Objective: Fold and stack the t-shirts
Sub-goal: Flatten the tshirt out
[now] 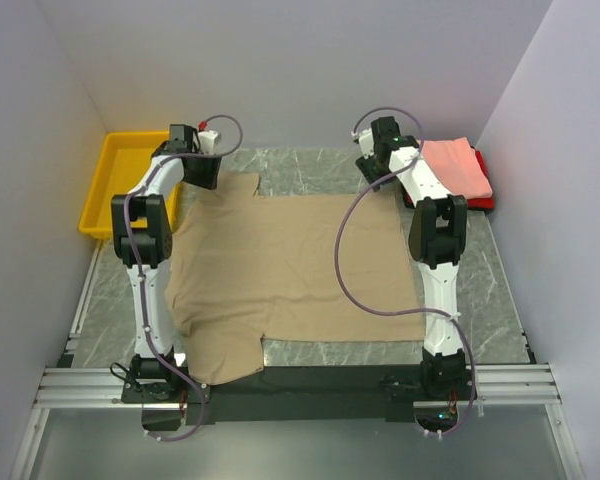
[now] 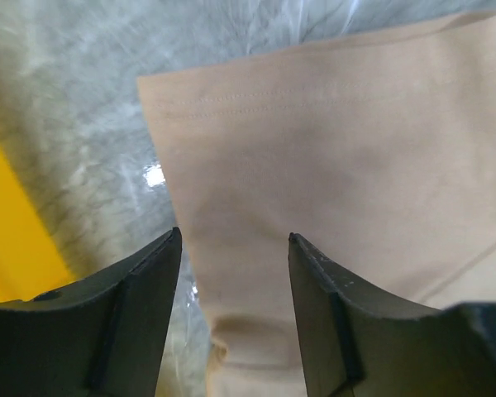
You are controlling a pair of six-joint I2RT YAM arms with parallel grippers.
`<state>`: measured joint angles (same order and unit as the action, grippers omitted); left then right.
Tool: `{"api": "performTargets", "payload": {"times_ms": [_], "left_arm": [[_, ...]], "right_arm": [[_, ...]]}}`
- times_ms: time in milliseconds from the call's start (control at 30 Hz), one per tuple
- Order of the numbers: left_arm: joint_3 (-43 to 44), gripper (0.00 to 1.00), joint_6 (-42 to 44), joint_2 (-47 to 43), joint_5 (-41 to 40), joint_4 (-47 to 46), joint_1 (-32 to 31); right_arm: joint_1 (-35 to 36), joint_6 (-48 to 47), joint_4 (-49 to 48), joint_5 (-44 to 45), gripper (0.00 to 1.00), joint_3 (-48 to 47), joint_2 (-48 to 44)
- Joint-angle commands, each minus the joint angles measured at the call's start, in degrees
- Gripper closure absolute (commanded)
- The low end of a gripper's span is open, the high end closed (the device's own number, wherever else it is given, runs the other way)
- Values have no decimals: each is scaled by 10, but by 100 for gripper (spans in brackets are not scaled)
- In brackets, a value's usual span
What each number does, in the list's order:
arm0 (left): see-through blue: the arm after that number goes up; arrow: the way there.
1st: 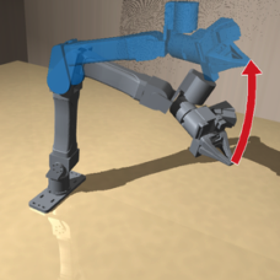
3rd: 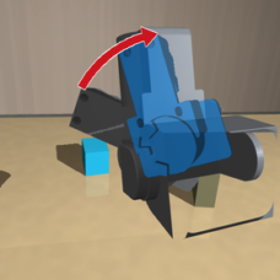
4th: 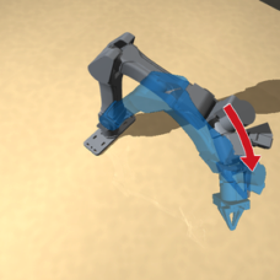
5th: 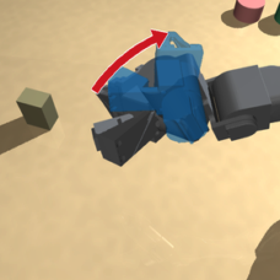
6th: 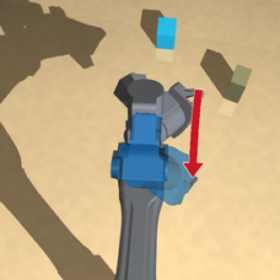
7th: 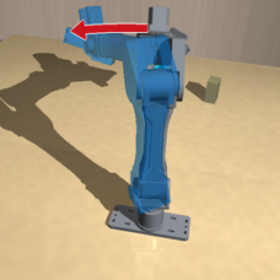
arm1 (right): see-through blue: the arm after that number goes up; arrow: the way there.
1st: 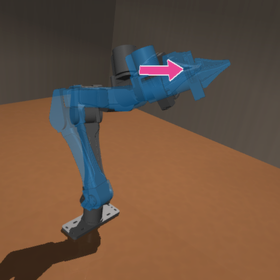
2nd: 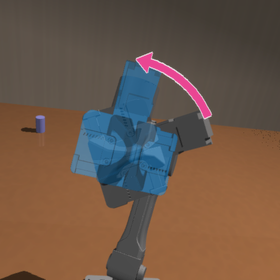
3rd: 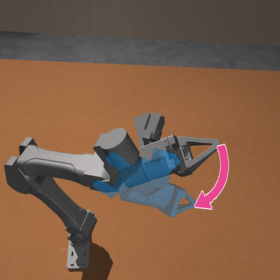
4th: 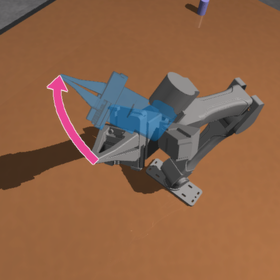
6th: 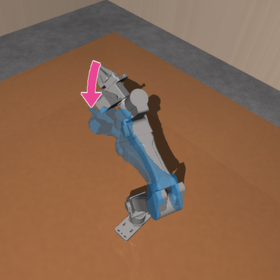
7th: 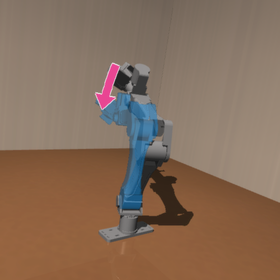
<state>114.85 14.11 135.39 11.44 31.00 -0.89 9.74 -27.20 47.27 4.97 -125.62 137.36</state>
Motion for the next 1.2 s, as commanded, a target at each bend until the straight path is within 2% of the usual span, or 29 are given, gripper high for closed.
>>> {"api": "performTargets", "payload": {"times_ms": [0,267,433,867,967,1000,1067,1100,1167], "left_arm": [[5,39,-22,-63,26,-12,4],[-15,38,-39,-83,33,4,4],[-33,37,-39,-90,34,7,5],[-46,36,-40,-80,22,26,8],[-46,36,-42,-77,20,28,23],[-43,36,-42,-75,19,30,24],[-39,36,-44,-71,18,32,28],[-33,37,-47,-69,19,33,30],[-27,37,-47,-65,21,36,35]], "right_arm": [[-21,68,19,-36,41,-39,-25],[-41,119,9,-47,41,-25,1],[-56,109,-12,-57,44,-9,8],[-63,65,-14,-63,52,-53,63],[-63,59,-11,-62,60,-56,66],[-63,58,-9,-65,69,-59,68],[-63,55,-9,-68,77,-56,67],[-63,56,-9,-69,86,-51,63],[-64,51,-14,-69,96,-45,59]]}}
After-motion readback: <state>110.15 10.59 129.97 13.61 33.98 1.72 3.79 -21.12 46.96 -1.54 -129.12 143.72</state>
